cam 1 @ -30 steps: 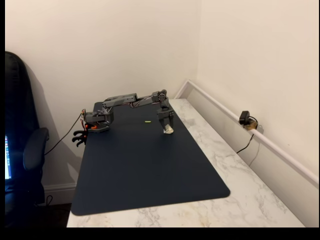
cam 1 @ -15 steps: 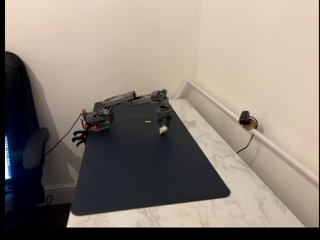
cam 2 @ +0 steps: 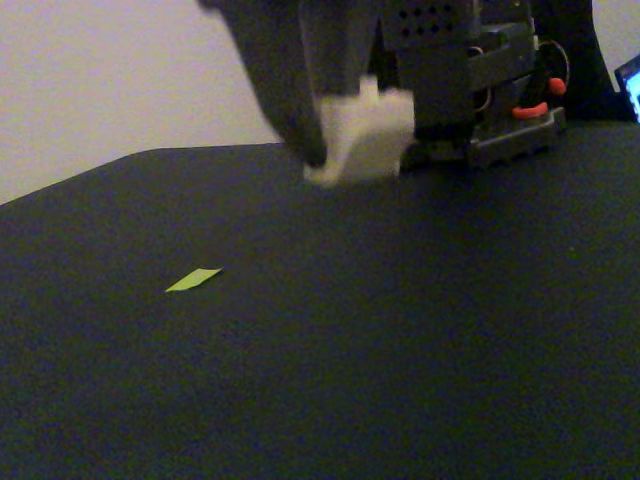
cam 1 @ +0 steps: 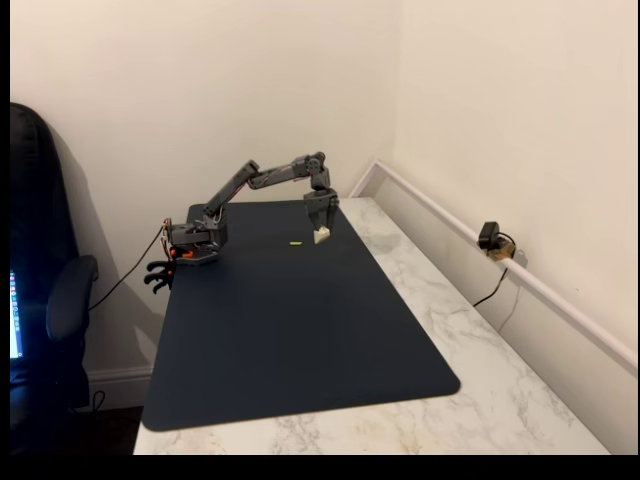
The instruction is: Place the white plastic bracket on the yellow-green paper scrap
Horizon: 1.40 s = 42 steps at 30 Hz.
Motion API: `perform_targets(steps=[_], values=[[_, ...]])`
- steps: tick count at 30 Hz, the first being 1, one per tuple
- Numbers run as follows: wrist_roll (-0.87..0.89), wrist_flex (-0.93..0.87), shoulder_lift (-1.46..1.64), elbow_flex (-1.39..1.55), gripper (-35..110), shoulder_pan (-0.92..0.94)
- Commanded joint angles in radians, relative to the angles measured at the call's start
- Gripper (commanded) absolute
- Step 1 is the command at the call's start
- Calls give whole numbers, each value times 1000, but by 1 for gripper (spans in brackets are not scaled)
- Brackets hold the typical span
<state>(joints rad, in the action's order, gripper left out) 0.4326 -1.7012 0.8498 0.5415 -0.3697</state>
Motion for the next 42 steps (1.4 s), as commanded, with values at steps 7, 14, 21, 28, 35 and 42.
perform_targets(steps=[7,14,21,28,35,42], values=[[55,253,554,690,0,15],[74,324,732,942,0,120],[97,333,770,1005,0,249],[126,336,776,1052,0,354],[158,385,726,1097,0,433],[190,433,692,1160,0,489]])
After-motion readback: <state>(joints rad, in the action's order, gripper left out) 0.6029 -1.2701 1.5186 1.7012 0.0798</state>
